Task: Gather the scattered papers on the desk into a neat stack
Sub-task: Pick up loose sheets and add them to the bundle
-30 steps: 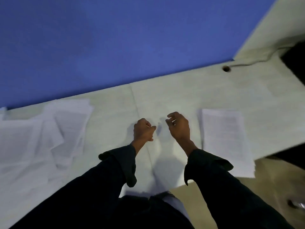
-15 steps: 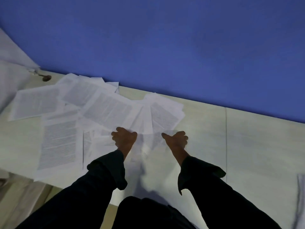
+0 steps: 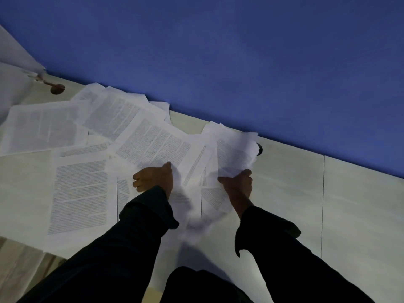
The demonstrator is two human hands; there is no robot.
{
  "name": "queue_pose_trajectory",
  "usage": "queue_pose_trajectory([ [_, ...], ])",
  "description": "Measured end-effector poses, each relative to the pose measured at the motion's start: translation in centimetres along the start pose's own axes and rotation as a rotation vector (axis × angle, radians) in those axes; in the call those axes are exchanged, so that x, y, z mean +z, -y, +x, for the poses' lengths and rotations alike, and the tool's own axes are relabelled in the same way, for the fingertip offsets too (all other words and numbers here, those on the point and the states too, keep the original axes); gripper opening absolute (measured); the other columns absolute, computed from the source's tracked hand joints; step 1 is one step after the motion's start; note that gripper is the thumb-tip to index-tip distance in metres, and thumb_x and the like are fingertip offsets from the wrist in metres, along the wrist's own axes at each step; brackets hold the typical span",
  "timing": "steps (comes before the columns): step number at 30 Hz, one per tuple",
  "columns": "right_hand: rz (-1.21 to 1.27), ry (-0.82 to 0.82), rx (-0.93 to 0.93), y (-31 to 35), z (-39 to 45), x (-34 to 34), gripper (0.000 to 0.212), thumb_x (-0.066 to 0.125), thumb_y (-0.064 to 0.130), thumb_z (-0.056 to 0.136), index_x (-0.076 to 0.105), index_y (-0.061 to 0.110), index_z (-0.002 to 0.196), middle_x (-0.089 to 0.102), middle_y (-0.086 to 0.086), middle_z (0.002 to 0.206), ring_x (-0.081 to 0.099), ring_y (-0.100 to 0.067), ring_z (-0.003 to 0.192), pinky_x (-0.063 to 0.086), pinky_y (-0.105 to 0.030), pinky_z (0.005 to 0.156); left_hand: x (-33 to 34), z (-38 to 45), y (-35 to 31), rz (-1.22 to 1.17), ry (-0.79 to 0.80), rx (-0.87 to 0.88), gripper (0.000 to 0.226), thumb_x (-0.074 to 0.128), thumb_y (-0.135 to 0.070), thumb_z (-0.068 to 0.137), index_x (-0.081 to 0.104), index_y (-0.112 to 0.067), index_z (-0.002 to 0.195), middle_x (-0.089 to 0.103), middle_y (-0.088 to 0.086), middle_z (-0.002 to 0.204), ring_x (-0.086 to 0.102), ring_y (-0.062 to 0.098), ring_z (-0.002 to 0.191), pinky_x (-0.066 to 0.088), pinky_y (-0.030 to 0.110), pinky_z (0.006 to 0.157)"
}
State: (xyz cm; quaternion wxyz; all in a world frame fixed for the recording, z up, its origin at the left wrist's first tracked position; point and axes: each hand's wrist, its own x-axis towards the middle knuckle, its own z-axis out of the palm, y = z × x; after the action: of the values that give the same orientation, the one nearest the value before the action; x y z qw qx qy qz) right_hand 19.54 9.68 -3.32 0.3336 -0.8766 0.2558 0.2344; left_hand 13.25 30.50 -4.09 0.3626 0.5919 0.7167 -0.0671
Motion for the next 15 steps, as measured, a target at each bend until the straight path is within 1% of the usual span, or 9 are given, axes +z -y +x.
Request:
queue_pose_trajectory([
  [2, 0.007, 0.010, -0.038, 0.4, 0.2, 0.0, 0.094, 0.090, 0.045, 0.073, 0.041, 0.008, 0.143, 0.049, -0.019, 0.143, 0.054, -0.042, 0.129, 0.048, -0.048, 0.104, 0.5, -0.2, -0.2, 0.002, -0.053, 0.041, 0.109, 0.084, -0.065, 0.063, 0.037, 0.003, 0.134, 0.047, 0.023, 0.136, 0.049, 0.035, 0.124, 0.044, 0.045, 0.104],
  [3, 0.033, 0.016, -0.049, 0.7, 0.3, 0.1, 0.095, 0.088, 0.051, 0.073, 0.042, 0.008, 0.145, 0.050, -0.018, 0.144, 0.054, -0.041, 0.129, 0.048, -0.047, 0.105, 0.7, 0.0, -0.1, 0.003, -0.054, 0.058, 0.105, 0.085, -0.061, 0.066, 0.037, 0.002, 0.135, 0.046, 0.023, 0.137, 0.047, 0.036, 0.126, 0.042, 0.046, 0.105],
  [5, 0.106, 0.064, -0.088, 1.5, 0.0, 0.5, 0.101, 0.088, 0.057, 0.070, 0.042, 0.010, 0.146, 0.053, -0.015, 0.146, 0.054, -0.038, 0.132, 0.048, -0.047, 0.108, 0.9, 0.3, 0.3, -0.014, -0.016, 0.124, 0.097, 0.087, -0.050, 0.070, 0.037, 0.001, 0.136, 0.044, 0.024, 0.138, 0.048, 0.039, 0.126, 0.042, 0.050, 0.107],
  [6, 0.162, 0.093, -0.110, 2.0, -0.1, 0.7, 0.101, 0.090, 0.056, 0.068, 0.042, 0.010, 0.146, 0.055, -0.013, 0.145, 0.055, -0.037, 0.132, 0.048, -0.049, 0.110, 1.0, 0.6, 0.6, -0.031, 0.014, 0.188, 0.090, 0.088, -0.043, 0.072, 0.040, 0.001, 0.134, 0.046, 0.024, 0.136, 0.050, 0.041, 0.124, 0.043, 0.051, 0.106],
  [9, 0.264, 0.188, -0.137, 2.7, -0.1, 1.8, 0.094, 0.096, 0.038, 0.066, 0.049, 0.010, 0.143, 0.060, -0.010, 0.141, 0.058, -0.035, 0.129, 0.049, -0.051, 0.110, 0.8, 1.1, 1.1, -0.007, 0.092, 0.381, 0.068, 0.087, -0.023, 0.074, 0.050, 0.002, 0.126, 0.060, 0.022, 0.127, 0.060, 0.042, 0.117, 0.049, 0.045, 0.098],
  [12, 0.327, 0.236, -0.128, 1.6, 0.6, 2.4, 0.080, 0.092, 0.015, 0.067, 0.057, 0.006, 0.139, 0.065, -0.013, 0.136, 0.061, -0.037, 0.125, 0.051, -0.051, 0.108, 0.4, 2.2, 0.9, 0.115, 0.239, 0.535, 0.056, 0.085, -0.018, 0.075, 0.059, 0.000, 0.121, 0.064, 0.017, 0.125, 0.060, 0.037, 0.119, 0.048, 0.037, 0.092],
  [13, 0.379, 0.257, -0.119, 1.2, 0.4, 2.0, 0.072, 0.090, 0.008, 0.069, 0.060, 0.004, 0.135, 0.067, -0.013, 0.132, 0.062, -0.036, 0.121, 0.052, -0.049, 0.107, 0.2, 2.5, 0.8, 0.152, 0.280, 0.565, 0.053, 0.086, -0.018, 0.074, 0.061, -0.001, 0.118, 0.065, 0.016, 0.124, 0.061, 0.036, 0.119, 0.048, 0.035, 0.090],
  [15, 0.492, 0.304, -0.121, 0.4, 0.4, 0.6, 0.054, 0.086, -0.004, 0.074, 0.065, 0.001, 0.124, 0.071, -0.010, 0.118, 0.066, -0.034, 0.110, 0.055, -0.044, 0.100, -0.4, 3.1, 0.3, 0.186, 0.316, 0.547, 0.055, 0.089, -0.019, 0.071, 0.065, -0.001, 0.116, 0.067, 0.015, 0.123, 0.062, 0.034, 0.117, 0.048, 0.033, 0.089],
])
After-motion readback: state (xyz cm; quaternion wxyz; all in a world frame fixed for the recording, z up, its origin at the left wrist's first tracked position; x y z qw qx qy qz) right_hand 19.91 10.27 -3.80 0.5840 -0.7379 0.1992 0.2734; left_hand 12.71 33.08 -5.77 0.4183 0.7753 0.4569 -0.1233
